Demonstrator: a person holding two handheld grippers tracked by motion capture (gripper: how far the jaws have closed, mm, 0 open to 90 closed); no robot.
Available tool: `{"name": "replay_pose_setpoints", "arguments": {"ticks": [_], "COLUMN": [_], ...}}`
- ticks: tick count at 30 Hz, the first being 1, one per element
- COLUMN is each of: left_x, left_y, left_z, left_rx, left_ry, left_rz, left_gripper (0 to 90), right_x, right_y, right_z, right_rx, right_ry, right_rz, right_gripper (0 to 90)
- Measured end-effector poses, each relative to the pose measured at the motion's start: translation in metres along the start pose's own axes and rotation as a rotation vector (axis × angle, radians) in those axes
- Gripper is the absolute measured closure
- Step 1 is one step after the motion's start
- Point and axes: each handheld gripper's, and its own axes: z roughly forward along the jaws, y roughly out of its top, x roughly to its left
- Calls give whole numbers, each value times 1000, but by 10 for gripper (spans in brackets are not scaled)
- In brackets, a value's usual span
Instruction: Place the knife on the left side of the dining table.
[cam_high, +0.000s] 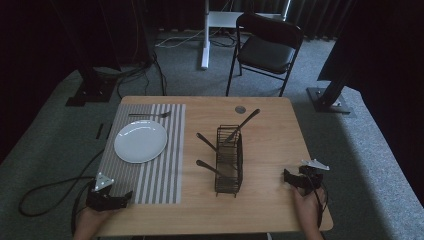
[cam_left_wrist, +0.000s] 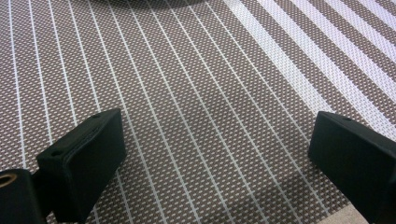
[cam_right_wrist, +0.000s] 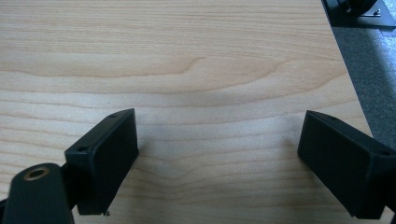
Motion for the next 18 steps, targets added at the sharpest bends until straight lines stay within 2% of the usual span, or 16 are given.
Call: {"name": "replay_pose_setpoints", "arguments": {"ticks": [7,18], "left_x": [-2,-1], "left_y": [3,5], "left_z": [1,1], "left_rx": [21,35], "left_ry": [15,10], "left_rz": [-14,-10], "left_gripper": [41,39], "right_x": [0,0], "right_y": [0,0], "right_z": [0,0], "right_rx": [0,-1], "right_ry": [0,-5], "right_rz": [0,5], "right_gripper": [117,116]}}
